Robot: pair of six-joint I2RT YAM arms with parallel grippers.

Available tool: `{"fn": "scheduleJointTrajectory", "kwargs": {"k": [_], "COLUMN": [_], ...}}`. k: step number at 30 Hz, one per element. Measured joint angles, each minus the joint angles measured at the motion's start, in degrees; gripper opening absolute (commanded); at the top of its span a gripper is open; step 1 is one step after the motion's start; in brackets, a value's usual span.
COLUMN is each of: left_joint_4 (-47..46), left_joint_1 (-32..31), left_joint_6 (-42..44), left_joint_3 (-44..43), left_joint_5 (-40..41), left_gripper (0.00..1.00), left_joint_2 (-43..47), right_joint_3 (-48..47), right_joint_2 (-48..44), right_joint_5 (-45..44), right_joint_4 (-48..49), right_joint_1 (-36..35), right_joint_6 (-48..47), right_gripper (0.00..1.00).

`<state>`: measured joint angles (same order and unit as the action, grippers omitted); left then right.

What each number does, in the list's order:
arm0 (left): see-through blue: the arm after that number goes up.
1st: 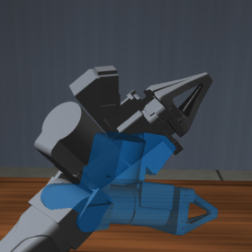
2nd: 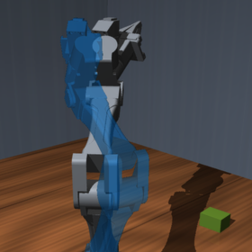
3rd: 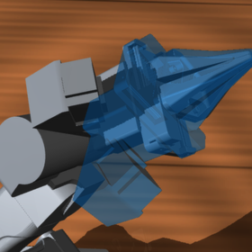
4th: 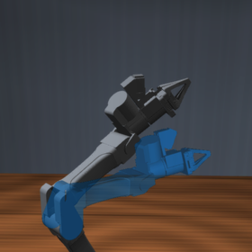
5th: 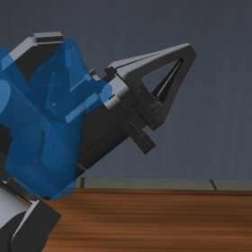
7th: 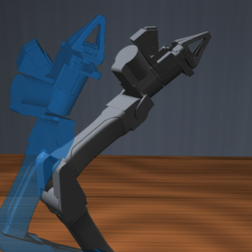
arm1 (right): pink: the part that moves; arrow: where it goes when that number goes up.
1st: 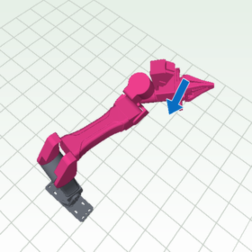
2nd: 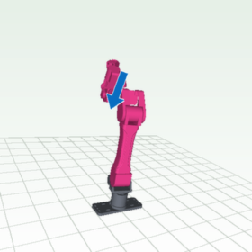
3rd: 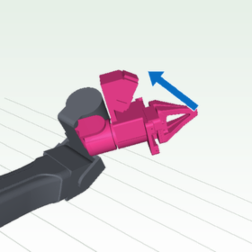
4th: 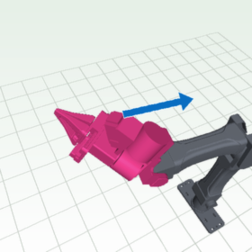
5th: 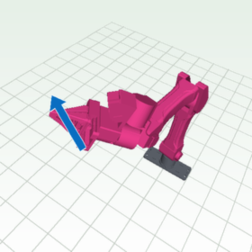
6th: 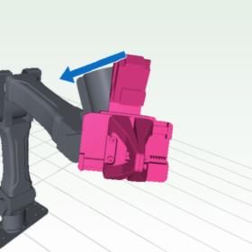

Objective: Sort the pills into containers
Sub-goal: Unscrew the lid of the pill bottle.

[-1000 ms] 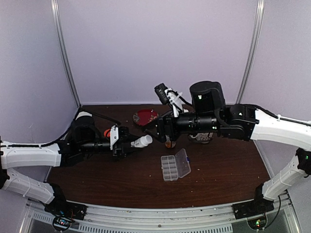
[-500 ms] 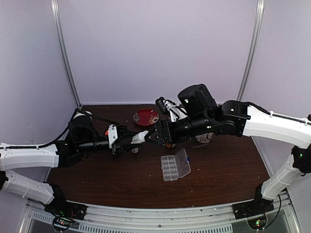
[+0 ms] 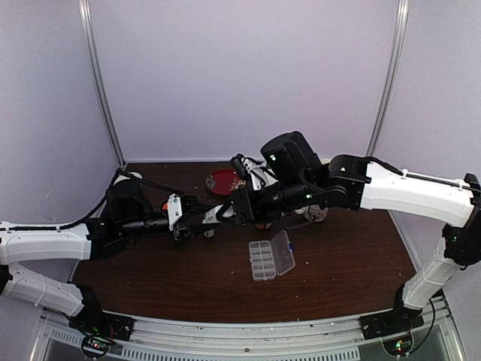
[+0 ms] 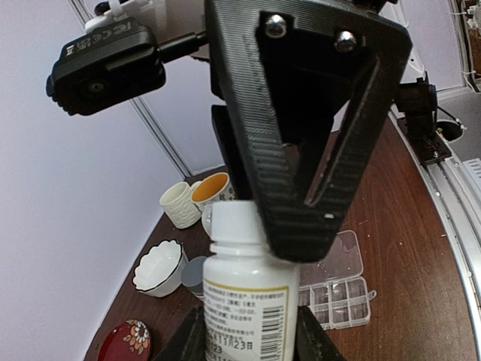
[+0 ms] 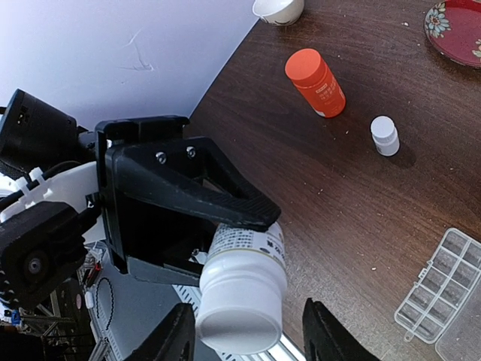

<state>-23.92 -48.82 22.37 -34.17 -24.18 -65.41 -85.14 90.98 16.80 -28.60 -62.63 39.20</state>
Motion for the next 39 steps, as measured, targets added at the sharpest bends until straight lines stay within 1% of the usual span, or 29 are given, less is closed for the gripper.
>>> {"fn": "scheduleJointTrajectory", "kwargs": {"k": [1,8,11,12,13,15,16,18,22,26,29,31,33,35,37,39], "left_joint_4": [0.0,0.0,0.0,0.0,0.0,0.0,0.0,0.1,0.0,0.0,0.0,0.1,0.4,0.8,1.3,1.8], "left_joint_1": [0.0,-0.2,-0.3,-0.4,-0.4,-0.4,-0.4,-0.4,-0.5,-0.5,-0.5,-0.5,-0.5,-0.5,-0.5,-0.5], "left_joint_6": [0.1,0.4,0.5,0.6,0.7,0.7,0.7,0.8,0.9,0.9,0.6,0.3,0.1,-0.2,-0.5,-0.8], "left_joint_3": [0.0,0.0,0.0,0.0,0.0,0.0,0.0,0.0,0.0,0.0,0.0,0.0,0.0,0.0,0.1,0.2], "left_joint_5": [0.0,0.0,0.0,0.0,0.0,0.0,0.0,0.2,0.2,0.0,-0.7,-1.2,-1.8,-2.3,-3.0,-3.7], "left_gripper": [0.16,0.16,0.16,0.16,0.16,0.16,0.16,0.16,0.16,0.16,0.16,0.16,0.16,0.16,0.16,0.16], "left_joint_2": [0.0,-0.2,-0.2,-0.2,-0.2,-0.2,-0.3,-0.3,-0.5,-0.6,-0.6,-0.6,-0.6,-0.6,-0.6,-0.6], "right_joint_3": [0.0,-0.2,-0.7,-0.8,-0.9,-0.9,-0.9,-1.0,-1.2,-1.2,-1.2,-1.2,-1.1,-0.3,2.7,5.3], "right_joint_2": [0.0,0.0,0.0,0.0,0.0,0.0,0.0,0.0,0.0,0.0,0.0,0.0,0.0,-0.3,-1.6,-2.6], "right_joint_5": [0.0,-0.2,-0.4,-0.4,-0.4,-0.5,-0.6,-0.6,-0.6,0.0,0.7,1.0,1.2,1.2,0.9,0.1], "right_joint_4": [0.0,-0.3,-0.6,-0.6,-0.6,-0.8,-0.9,-1.0,-1.6,-1.8,-2.0,-2.2,-2.5,-1.8,1.4,4.3], "right_joint_1": [0.0,0.2,0.2,0.2,0.3,0.3,0.3,0.3,0.3,0.3,0.2,0.0,-0.2,-0.2,-0.6,-1.0], "right_joint_6": [0.0,-0.5,-0.8,-1.1,-1.3,-1.6,-2.0,-2.3,-3.3,-7.3,-15.9,-25.0,-35.0,-45.4,-56.5,-65.9], "right_gripper": [0.41,0.39,0.46,0.45,0.42,0.27,0.25,0.24,0.11,0.11,0.12,0.12,0.08,0.07,0.07,0.04]}}
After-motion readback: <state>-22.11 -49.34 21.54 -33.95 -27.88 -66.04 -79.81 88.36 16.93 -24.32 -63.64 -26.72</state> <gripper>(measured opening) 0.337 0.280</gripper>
